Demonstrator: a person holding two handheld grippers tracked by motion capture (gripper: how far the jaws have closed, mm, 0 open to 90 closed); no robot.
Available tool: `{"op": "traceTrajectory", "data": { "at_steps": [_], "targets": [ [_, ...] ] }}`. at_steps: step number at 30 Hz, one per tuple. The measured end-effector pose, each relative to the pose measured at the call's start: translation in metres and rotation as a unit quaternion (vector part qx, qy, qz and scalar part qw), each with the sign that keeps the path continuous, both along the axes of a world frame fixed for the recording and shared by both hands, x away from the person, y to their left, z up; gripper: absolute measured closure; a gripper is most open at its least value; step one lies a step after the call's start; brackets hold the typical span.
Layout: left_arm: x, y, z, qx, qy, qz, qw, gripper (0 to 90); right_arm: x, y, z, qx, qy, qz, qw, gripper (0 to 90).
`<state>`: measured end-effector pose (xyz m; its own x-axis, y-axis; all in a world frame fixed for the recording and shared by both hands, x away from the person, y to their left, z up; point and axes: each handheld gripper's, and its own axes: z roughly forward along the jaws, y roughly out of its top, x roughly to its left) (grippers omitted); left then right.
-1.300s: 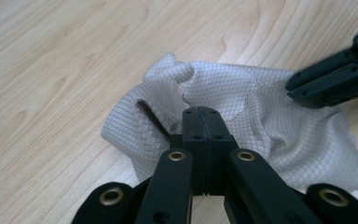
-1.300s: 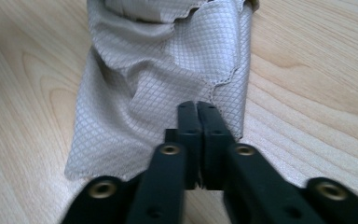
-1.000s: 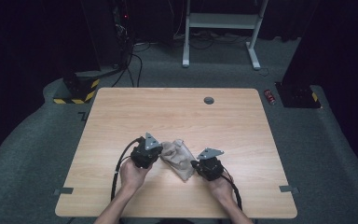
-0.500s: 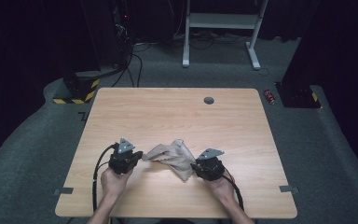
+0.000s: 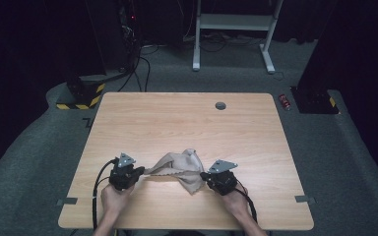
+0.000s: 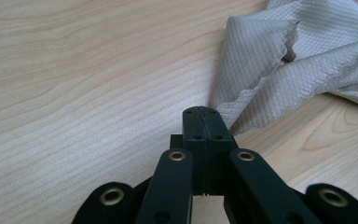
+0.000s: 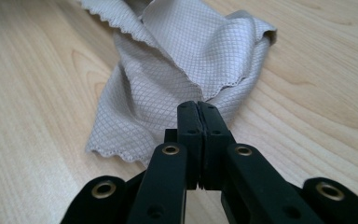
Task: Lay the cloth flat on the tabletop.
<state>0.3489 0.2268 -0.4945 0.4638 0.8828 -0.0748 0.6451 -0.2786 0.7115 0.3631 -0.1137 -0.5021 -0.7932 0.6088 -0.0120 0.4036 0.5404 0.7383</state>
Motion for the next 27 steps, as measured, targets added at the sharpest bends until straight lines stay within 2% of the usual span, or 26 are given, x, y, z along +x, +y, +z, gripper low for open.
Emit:
{"op": "traceTrajectory", "data": {
  "at_steps": [3,6,9,10,11,14,15,16,17,18,19,20,22,24,25,26,27],
  "targets": [
    [0.0,0.0,-0.001,-0.003,0.001,0.001,1.0,89.8,0.001,0.001,-0.003,-0.008,0.013,0.0,0.9999,76.5],
    [-0.002,-0.002,0.002,-0.002,-0.004,-0.001,1.0,89.1,0.001,0.0,-0.006,-0.005,0.015,-0.005,0.9999,74.4],
    [-0.002,-0.005,0.005,0.002,-0.011,-0.006,0.9999,89.1,0.0,-0.001,-0.006,-0.007,0.014,-0.007,0.9999,78.2],
    [-0.002,-0.008,0.009,-0.001,-0.017,-0.008,0.9998,89.1,0.001,0.0,-0.006,-0.009,0.011,-0.003,0.9999,85.4],
    [-0.003,-0.009,0.011,-0.003,-0.02,-0.009,0.9998,88.9,0.001,0.0,-0.006,-0.007,0.012,0.0,0.9999,88.5],
    [-0.003,-0.014,0.015,-0.011,-0.026,-0.02,0.9994,82.3,0.0,0.0,-0.005,-0.004,0.011,0.0,0.9999,89.3],
    [-0.004,-0.023,0.018,-0.015,-0.034,-0.039,0.9985,79.3,-0.001,0.0,-0.004,-0.002,0.007,0.003,1.0,89.4],
    [-0.004,-0.023,0.018,-0.015,-0.034,-0.039,0.9985,76.1,-0.001,0.0,-0.004,-0.002,0.007,0.003,1.0,89.4],
    [-0.003,-0.034,0.019,-0.011,-0.036,-0.056,0.9977,71.9,-0.002,0.0,-0.003,0.003,0.006,0.007,1.0,89.4],
    [-0.003,-0.034,0.019,-0.011,-0.036,-0.056,0.9977,67.1,-0.002,0.0,-0.003,0.003,0.006,0.007,1.0,89.4],
    [-0.001,-0.04,0.019,-0.014,-0.033,-0.066,0.9972,67.1,-0.003,0.0,-0.001,0.003,0.005,0.009,0.9999,89.4],
    [0.0,-0.046,0.019,-0.015,-0.03,-0.075,0.9966,62.5,-0.004,0.001,0.0,0.005,0.005,0.011,0.9999,89.4],
    [0.004,-0.06,0.018,0.001,-0.031,-0.088,0.9956,55.8,-0.006,0.002,0.002,0.007,0.0,0.016,0.9998,89.3],
    [0.007,-0.074,0.017,0.007,-0.031,-0.102,0.9943,51.8,-0.008,0.003,0.004,0.013,-0.004,0.029,0.9995,89.3],
    [0.011,-0.086,0.016,0.014,-0.03,-0.115,0.9928,51.7,-0.009,0.003,0.005,0.014,-0.006,0.034,0.9993,89.3],
    [0.011,-0.086,0.016,0.014,-0.03,-0.115,0.9928,51.7,-0.009,0.003,0.005,0.014,-0.006,0.034,0.9993,89.3],
    [0.017,-0.097,0.013,0.018,-0.024,-0.122,0.9921,51.8,-0.011,0.005,0.006,0.016,-0.008,0.043,0.9989,89.3]
  ]
}}
